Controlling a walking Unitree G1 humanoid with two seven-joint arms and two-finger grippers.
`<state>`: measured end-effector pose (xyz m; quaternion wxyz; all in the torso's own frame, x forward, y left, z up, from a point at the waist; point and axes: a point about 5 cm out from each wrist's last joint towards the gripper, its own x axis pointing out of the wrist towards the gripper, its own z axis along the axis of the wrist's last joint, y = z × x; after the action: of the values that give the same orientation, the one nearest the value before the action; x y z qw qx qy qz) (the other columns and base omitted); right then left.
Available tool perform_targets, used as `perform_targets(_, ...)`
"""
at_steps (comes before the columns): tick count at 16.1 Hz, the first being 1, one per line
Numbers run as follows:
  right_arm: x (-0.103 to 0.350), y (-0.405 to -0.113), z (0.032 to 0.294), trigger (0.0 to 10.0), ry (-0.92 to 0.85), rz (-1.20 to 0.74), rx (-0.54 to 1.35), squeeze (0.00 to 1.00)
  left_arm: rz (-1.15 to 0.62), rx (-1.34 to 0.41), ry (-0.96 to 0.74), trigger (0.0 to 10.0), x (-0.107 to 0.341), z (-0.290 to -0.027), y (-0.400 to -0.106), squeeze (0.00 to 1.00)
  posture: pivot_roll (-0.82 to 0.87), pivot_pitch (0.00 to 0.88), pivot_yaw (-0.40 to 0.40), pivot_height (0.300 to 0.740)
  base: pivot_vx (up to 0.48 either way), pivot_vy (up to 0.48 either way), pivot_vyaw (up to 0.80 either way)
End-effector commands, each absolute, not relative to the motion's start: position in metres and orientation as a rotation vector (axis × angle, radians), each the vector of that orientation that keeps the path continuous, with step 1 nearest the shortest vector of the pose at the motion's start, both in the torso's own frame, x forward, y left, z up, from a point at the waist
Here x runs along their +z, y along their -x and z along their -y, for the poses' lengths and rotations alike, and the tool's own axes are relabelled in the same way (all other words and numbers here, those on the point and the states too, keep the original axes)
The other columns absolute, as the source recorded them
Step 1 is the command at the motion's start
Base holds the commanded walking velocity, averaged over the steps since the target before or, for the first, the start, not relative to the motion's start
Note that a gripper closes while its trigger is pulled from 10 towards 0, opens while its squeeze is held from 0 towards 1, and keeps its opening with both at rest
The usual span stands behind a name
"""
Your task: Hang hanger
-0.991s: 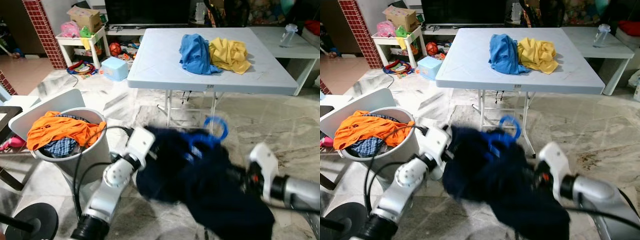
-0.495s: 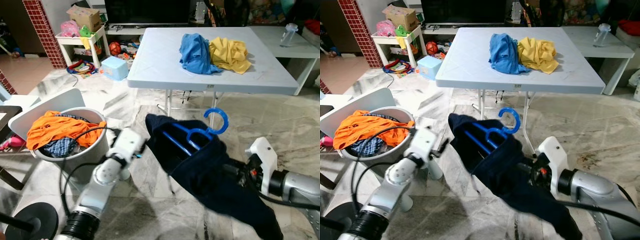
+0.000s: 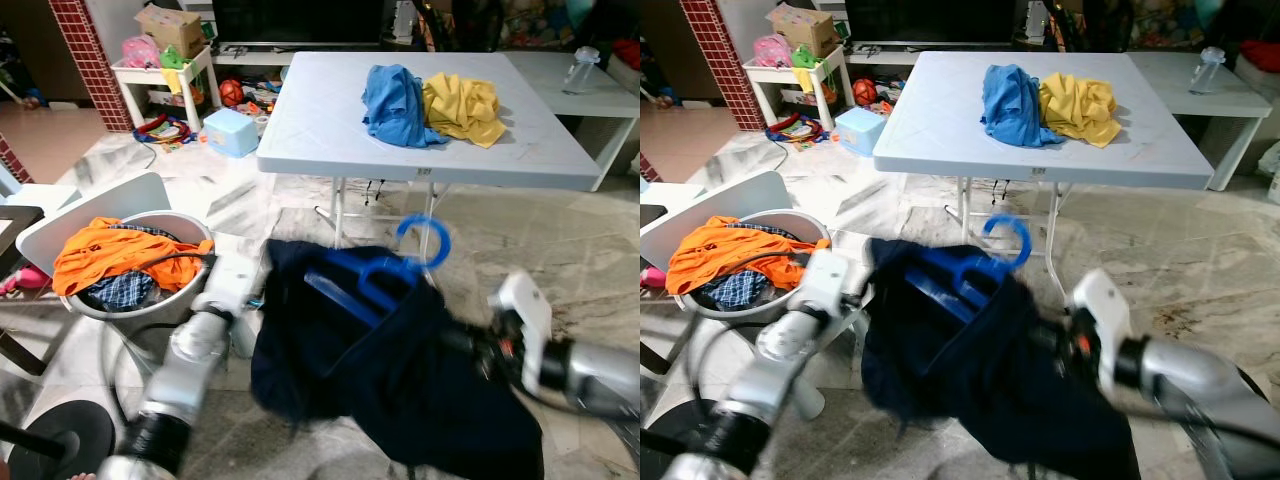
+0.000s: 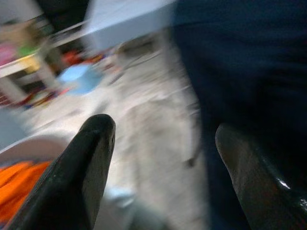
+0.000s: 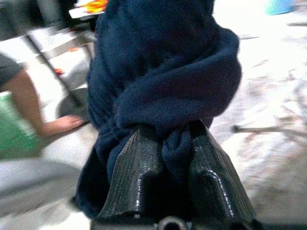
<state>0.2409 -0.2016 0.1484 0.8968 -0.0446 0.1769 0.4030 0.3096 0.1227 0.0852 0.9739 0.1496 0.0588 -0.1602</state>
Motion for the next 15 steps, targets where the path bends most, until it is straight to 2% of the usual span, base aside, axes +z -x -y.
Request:
perform_targets(1, 0.157, -0.252, 0.199, 10.0, 0.128, -0.290, 0.781, 0.00, -0.114, -0.374, -0.285, 10.0, 0.087, -0.111, -0.303, 0.00, -0.08, 0.006, -0.009, 0.740, 0.000, 0.000, 0.00)
perform_targets(4, 0.155, -0.264, 0.185, 10.0, 0.112, -0.258, 0.739, 0.00, -0.120, -0.411, -0.270, 10.0, 0.081, -0.100, -0.290, 0.00, -0.08, 0.006, -0.009, 0.740, 0.000, 0.000, 0.00)
perform_targets(7, 0.157, -0.256, 0.170, 10.0, 0.081, -0.267, 0.840, 0.00, -0.142, -0.409, -0.293, 10.0, 0.081, -0.103, -0.291, 0.00, -0.06, 0.005, -0.011, 0.740, 0.000, 0.000, 0.00)
perform_targets(9, 0.166, -0.242, 0.171, 10.0, 0.071, -0.284, 0.935, 0.00, -0.144, -0.350, -0.312, 10.0, 0.081, -0.115, -0.305, 0.00, -0.07, 0.006, -0.012, 0.740, 0.000, 0.000, 0.00)
perform_targets(15, 0.173, -0.218, 0.178, 10.0, 0.051, -0.346, 1.056, 0.00, -0.149, -0.277, -0.343, 10.0, 0.084, -0.120, -0.325, 0.00, -0.10, 0.005, 0.001, 0.740, 0.000, 0.000, 0.00)
